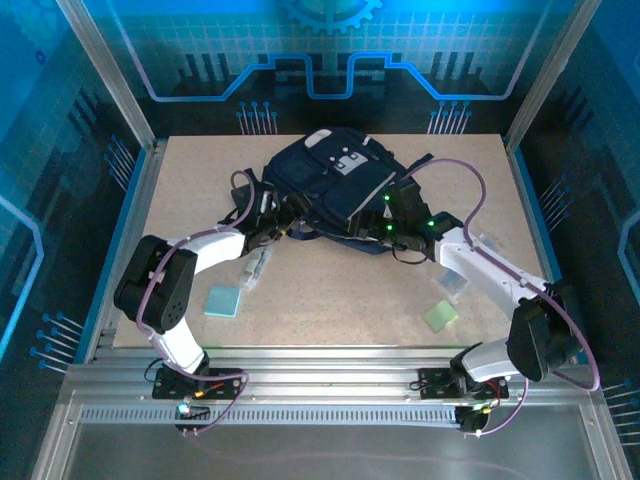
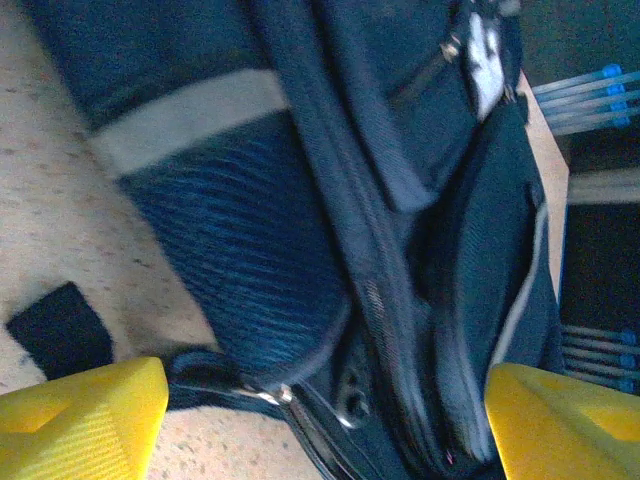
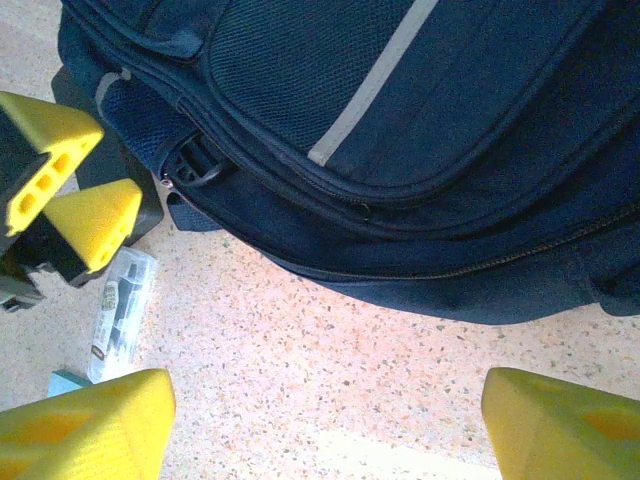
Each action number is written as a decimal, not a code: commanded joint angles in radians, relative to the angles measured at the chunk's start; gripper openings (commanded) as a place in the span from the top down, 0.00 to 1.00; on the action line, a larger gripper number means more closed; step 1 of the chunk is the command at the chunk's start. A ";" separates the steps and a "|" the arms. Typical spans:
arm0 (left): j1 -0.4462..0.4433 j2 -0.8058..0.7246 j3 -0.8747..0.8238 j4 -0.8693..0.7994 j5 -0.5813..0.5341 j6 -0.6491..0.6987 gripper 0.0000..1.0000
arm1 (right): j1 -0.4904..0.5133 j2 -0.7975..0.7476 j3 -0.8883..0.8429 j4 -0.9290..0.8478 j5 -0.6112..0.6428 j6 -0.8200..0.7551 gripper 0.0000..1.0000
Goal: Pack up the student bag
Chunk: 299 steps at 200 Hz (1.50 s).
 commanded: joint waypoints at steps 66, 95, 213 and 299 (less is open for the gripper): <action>0.012 0.178 0.052 0.241 -0.201 -0.154 0.42 | 0.133 0.066 0.003 0.148 -0.009 0.060 0.26; 0.011 0.169 0.050 0.285 -0.193 -0.149 0.92 | 0.197 0.157 0.024 0.245 0.015 0.081 0.41; -0.142 0.013 -0.001 0.292 -0.236 -0.271 1.00 | 0.265 0.521 0.194 0.450 0.352 0.032 0.53; -0.179 -0.017 -0.030 0.302 -0.241 -0.315 1.00 | 0.255 0.607 0.264 0.564 0.548 -0.016 0.61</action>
